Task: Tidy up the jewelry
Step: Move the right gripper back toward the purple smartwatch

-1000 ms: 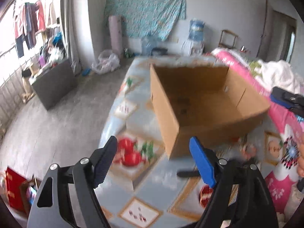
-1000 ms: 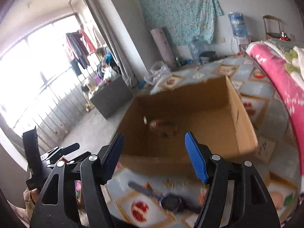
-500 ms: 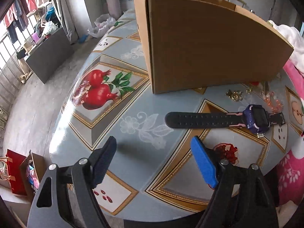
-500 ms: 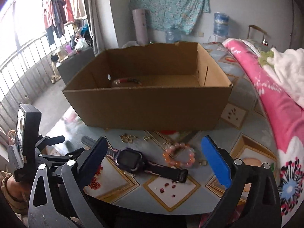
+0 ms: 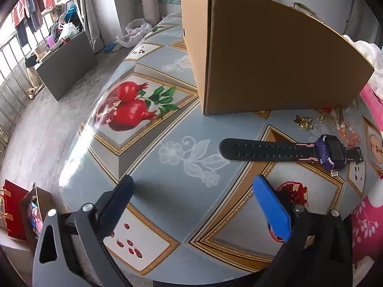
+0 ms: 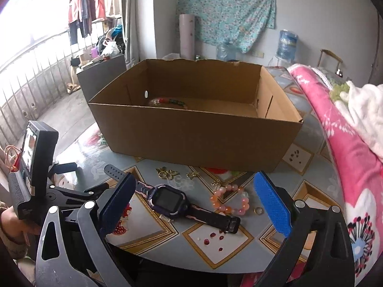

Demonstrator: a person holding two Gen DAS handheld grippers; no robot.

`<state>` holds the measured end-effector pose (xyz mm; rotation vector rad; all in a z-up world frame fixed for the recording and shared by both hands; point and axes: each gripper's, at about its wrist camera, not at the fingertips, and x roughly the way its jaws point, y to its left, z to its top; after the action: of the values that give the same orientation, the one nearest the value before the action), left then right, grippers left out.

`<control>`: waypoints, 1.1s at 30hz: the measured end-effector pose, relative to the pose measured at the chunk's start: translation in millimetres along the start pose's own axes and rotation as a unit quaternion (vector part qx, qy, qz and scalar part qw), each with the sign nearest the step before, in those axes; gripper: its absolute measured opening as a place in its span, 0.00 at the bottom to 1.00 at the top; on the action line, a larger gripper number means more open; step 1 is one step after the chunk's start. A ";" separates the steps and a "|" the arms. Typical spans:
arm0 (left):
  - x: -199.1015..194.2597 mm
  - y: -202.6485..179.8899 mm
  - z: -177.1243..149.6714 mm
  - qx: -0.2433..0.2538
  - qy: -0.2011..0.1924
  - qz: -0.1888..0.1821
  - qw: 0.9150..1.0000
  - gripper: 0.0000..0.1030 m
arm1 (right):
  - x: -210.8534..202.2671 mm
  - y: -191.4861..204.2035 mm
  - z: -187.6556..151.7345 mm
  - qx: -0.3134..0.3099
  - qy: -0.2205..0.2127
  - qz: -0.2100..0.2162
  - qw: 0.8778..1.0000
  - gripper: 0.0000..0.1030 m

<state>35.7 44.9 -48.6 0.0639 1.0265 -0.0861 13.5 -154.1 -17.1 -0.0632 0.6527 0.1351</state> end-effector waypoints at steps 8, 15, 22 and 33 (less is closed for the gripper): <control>2.4 -0.1 1.7 0.003 0.001 0.001 1.000 0.96 | -8.1 -5.2 0.4 0.004 -0.041 0.019 0.999 0.92; 2.4 -0.3 1.3 0.013 0.000 -0.005 1.000 0.96 | -8.1 -12.7 1.5 0.028 -0.047 0.055 0.997 0.92; 0.1 1.6 2.3 0.025 -0.009 -0.016 1.000 0.96 | -0.5 -34.9 -0.6 0.073 -0.035 0.081 0.993 0.92; -18.2 8.8 5.4 0.026 -0.067 -0.062 0.995 0.92 | 9.5 -53.9 -8.1 0.110 -0.001 0.109 0.988 0.86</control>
<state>31.9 54.0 -30.1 0.0410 0.8944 -0.2279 23.8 -207.3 -28.4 0.2206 0.6676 0.2728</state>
